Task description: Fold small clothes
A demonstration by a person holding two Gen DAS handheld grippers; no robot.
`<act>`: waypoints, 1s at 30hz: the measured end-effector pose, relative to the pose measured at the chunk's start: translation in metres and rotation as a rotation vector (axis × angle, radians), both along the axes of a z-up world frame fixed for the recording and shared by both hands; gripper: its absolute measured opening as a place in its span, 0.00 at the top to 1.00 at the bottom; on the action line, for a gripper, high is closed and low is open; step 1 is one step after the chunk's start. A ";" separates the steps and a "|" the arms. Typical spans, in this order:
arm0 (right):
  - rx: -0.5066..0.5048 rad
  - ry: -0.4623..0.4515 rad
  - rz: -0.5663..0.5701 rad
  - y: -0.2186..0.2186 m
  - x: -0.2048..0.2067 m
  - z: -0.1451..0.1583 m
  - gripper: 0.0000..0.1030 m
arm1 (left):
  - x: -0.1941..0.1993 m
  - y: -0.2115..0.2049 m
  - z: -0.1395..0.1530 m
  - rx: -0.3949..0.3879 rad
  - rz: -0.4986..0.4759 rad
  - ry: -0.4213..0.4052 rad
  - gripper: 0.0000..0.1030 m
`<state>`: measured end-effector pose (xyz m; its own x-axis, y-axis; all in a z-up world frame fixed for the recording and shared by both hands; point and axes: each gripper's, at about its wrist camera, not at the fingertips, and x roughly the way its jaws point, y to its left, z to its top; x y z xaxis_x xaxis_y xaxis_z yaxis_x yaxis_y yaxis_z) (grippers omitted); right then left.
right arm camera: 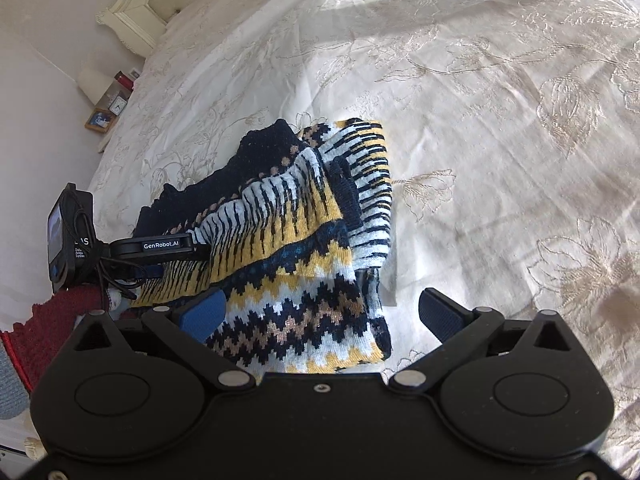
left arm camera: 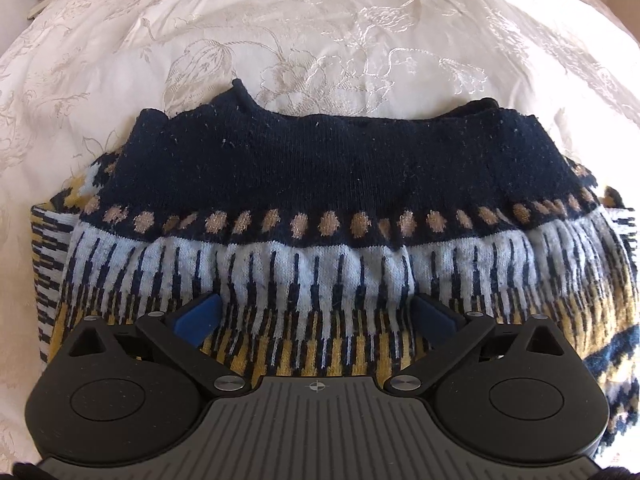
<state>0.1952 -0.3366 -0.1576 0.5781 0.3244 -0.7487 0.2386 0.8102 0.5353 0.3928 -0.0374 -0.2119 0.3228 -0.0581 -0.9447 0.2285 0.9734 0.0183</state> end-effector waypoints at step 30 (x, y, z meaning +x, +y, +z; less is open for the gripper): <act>0.148 -0.008 -0.020 -0.037 0.003 -0.029 0.00 | -0.133 0.026 0.081 -0.031 0.122 -0.157 0.10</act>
